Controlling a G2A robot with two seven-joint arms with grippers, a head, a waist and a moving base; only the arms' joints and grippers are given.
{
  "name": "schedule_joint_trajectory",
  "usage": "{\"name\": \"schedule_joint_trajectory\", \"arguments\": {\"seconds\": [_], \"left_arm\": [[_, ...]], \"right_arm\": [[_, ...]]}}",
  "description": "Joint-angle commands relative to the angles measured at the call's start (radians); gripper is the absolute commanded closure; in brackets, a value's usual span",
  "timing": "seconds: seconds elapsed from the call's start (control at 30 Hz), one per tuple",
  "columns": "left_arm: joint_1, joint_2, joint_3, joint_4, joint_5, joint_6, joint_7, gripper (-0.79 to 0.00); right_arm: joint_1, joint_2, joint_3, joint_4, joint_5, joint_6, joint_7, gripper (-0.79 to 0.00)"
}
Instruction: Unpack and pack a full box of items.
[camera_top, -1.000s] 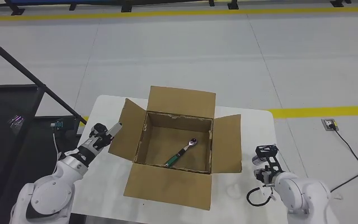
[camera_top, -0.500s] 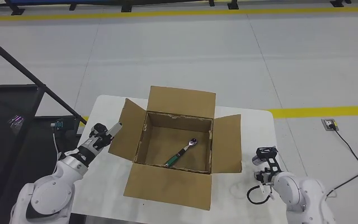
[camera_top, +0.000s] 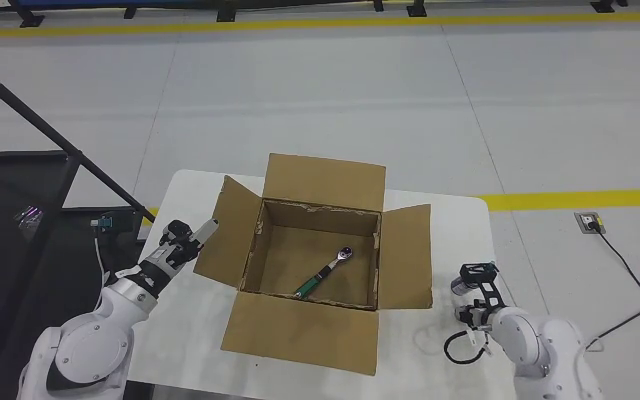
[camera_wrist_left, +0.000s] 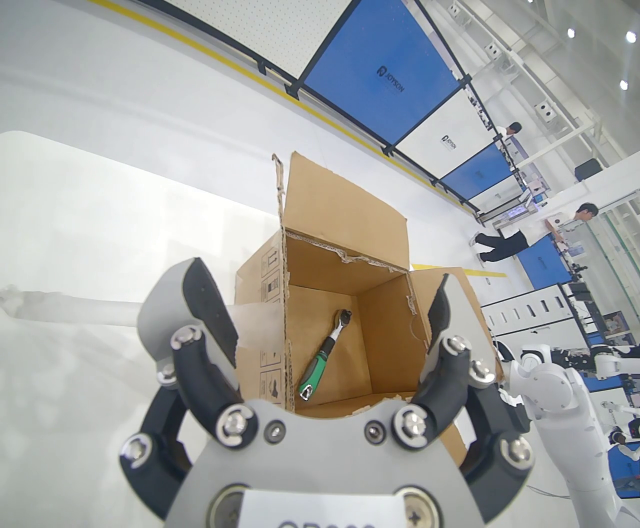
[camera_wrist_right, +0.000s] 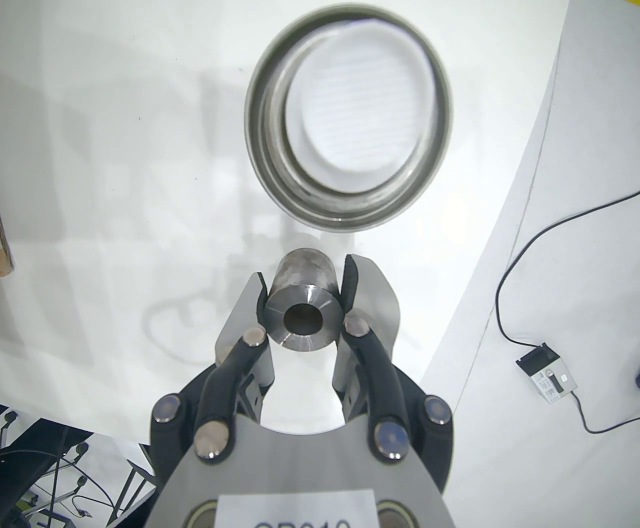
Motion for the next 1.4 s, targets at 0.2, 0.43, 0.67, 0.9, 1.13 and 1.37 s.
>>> {"name": "schedule_joint_trajectory", "arguments": {"seconds": [0.2, 0.43, 0.67, 0.9, 1.13, 1.37], "left_arm": [[0.0, 0.0, 0.0, 0.0, 0.0, 0.0, 0.0, -0.785], [0.0, 0.0, 0.0, 0.0, 0.0, 0.0, 0.0, -0.785], [0.0, 0.0, 0.0, 0.0, 0.0, 0.0, 0.0, -0.785], [0.0, 0.0, 0.0, 0.0, 0.0, 0.0, 0.0, -0.785], [0.0, 0.0, 0.0, 0.0, 0.0, 0.0, 0.0, -0.785], [0.0, 0.0, 0.0, 0.0, 0.0, 0.0, 0.0, -0.785]], "right_arm": [[-0.043, 0.009, 0.014, -0.046, 0.032, -0.018, 0.026, 0.0], [-0.055, 0.018, 0.021, -0.044, 0.047, -0.032, 0.039, 0.0], [-0.06, 0.023, 0.009, -0.044, 0.061, -0.024, 0.04, -0.2], [-0.051, 0.03, 0.0, -0.025, 0.073, -0.023, 0.035, -0.342], [-0.053, 0.037, 0.007, -0.057, 0.071, -0.001, 0.026, -0.403], [-0.058, 0.048, 0.038, -0.24, 0.022, 0.023, 0.072, -0.668]]}}
